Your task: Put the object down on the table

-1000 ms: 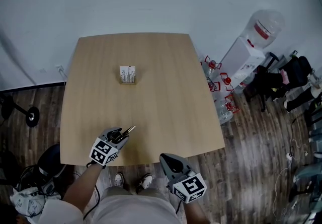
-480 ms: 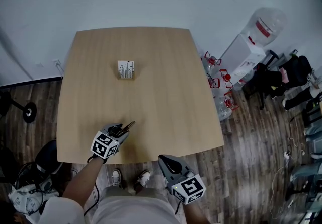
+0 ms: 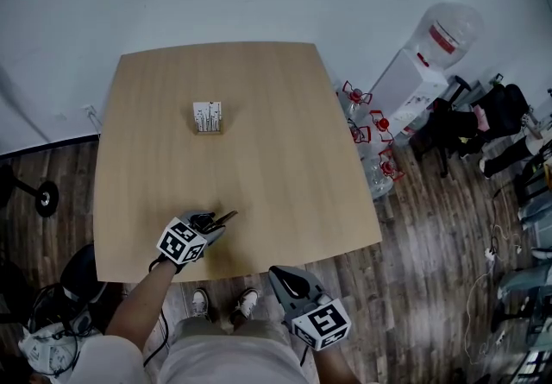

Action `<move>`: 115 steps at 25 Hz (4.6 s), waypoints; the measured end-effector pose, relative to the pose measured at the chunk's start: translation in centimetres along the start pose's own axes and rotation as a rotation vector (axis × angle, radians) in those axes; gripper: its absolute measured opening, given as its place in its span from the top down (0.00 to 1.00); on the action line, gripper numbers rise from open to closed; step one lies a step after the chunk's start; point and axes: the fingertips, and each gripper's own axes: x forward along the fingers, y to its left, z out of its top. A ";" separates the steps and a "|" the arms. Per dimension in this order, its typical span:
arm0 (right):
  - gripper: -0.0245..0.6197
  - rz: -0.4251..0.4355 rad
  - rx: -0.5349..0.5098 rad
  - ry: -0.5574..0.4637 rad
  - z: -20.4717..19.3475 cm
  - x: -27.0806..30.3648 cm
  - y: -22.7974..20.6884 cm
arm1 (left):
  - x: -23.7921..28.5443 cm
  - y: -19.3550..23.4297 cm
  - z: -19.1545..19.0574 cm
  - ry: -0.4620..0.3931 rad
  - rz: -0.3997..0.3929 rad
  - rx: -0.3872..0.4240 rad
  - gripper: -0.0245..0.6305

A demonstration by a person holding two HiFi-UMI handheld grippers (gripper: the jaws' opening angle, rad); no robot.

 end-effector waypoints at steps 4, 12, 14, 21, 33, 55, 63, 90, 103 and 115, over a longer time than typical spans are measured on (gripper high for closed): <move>0.96 -0.023 0.003 0.006 -0.4 -0.3 0.1 | 0.8 -0.5 -0.9 0.029 -0.071 -0.016 0.67; 0.96 -0.041 0.021 0.034 -1.7 -1.1 1.4 | 1.6 -1.8 -3.3 0.137 -0.220 -0.026 0.67; 0.96 -0.039 0.020 0.044 -2.0 -1.2 1.7 | 1.8 -2.3 -3.8 0.160 -0.245 -0.017 0.67; 0.96 -0.029 0.009 0.057 -2.3 -1.4 2.0 | 2.4 -2.3 -4.3 0.167 -0.244 -0.023 0.67; 0.96 -0.008 0.030 0.069 -3.0 -1.5 2.2 | 2.5 -1.4 -3.8 0.143 -0.219 0.015 0.65; 0.96 -0.042 0.054 0.086 -3.5 -1.7 1.5 | 2.1 2.6 -3.6 0.043 -0.074 0.000 0.59; 0.96 -0.063 0.064 0.092 -3.8 -1.7 1.2 | 3.5 2.9 -3.1 0.059 -0.052 0.109 0.56; 0.96 -0.057 0.090 0.121 -4.3 -0.3 0.7 | 4.4 5.1 -3.6 0.132 0.063 0.181 0.42; 0.96 -0.045 0.087 0.124 -4.0 0.8 1.0 | 3.7 5.7 -2.9 0.092 0.044 0.142 0.41; 0.96 -0.023 0.037 0.076 -1.9 2.3 2.3 | -0.9 6.1 -0.1 -0.049 0.126 0.133 0.42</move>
